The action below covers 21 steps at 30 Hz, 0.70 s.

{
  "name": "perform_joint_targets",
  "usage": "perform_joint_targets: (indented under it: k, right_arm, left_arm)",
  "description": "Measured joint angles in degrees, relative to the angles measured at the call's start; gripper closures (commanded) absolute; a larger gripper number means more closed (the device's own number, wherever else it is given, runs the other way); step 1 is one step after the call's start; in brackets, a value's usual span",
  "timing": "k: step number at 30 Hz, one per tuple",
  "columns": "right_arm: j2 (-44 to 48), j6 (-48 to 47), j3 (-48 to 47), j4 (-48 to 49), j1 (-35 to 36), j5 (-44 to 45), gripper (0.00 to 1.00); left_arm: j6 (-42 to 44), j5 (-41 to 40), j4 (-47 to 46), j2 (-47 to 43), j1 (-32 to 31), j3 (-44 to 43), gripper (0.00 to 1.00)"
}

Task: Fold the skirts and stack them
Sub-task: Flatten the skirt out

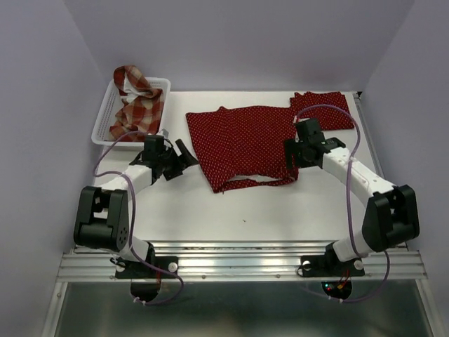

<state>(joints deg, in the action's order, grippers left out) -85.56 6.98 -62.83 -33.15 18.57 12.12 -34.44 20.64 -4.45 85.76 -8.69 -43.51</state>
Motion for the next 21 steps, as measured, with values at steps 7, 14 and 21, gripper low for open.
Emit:
perform_joint_targets:
  k: [7,14,21]
  right_arm:
    - [9.6,2.7,-4.4,-8.8,-1.9,-2.8,0.00]
    - [11.3,3.9,-6.0,-6.0,-1.9,-11.4,0.00]
    - [0.5,11.1,-6.0,-1.1,-2.2,-13.9,0.00]
  left_arm:
    - [0.6,-8.2,9.4,-11.1,-2.6,-4.7,0.01]
    - [2.1,-11.8,11.7,-12.0,-5.7,-11.3,0.01]
    - [2.7,-9.9,11.2,2.7,-14.5,-17.9,0.01]
